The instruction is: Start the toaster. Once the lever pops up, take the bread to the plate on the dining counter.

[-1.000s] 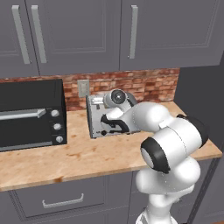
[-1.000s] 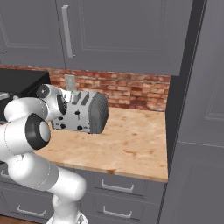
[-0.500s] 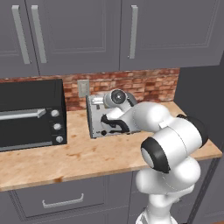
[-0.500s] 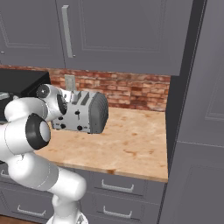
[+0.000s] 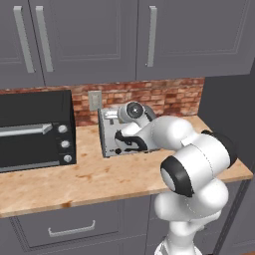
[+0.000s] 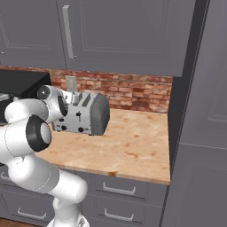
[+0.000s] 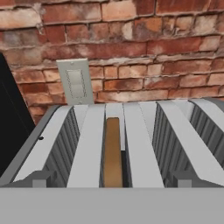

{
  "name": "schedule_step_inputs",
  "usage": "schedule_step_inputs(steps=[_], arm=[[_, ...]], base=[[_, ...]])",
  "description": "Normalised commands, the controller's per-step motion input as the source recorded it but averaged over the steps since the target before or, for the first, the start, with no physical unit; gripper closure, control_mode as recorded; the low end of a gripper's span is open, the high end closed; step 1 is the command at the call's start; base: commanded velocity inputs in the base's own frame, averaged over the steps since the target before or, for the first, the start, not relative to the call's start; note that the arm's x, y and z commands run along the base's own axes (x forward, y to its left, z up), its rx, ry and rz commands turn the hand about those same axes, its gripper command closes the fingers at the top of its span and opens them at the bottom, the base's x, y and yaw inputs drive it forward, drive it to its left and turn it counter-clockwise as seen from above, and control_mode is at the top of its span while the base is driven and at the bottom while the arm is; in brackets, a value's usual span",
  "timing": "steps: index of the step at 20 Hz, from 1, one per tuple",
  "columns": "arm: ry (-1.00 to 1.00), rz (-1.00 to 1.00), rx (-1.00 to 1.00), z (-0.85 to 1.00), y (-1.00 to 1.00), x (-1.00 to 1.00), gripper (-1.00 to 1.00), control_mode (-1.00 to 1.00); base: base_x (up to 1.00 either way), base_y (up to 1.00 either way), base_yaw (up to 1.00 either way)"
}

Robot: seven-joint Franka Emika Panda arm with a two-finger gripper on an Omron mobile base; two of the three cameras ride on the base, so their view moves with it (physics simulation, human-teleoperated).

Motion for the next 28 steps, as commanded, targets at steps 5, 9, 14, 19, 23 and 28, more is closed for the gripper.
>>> schedule_step_inputs(steps=[5, 9, 14, 19, 23, 28], arm=[[0.00, 0.00, 0.00, 0.00, 0.00, 0.00, -1.00, -1.00], [0.00, 0.00, 0.00, 0.00, 0.00, 0.00, -1.00, -1.00], [0.00, 0.00, 0.00, 0.00, 0.00, 0.00, -1.00, -1.00], [0.00, 0.00, 0.00, 0.00, 0.00, 0.00, -1.00, -1.00], [0.00, 0.00, 0.00, 0.00, 0.00, 0.00, -1.00, -1.00], [0.00, 0.00, 0.00, 0.00, 0.00, 0.00, -1.00, -1.00]], base=[[0.00, 0.00, 0.00], [0.00, 0.00, 0.00], [0.00, 0.00, 0.00], [0.00, 0.00, 0.00], [0.00, 0.00, 0.00], [0.00, 0.00, 0.00]])
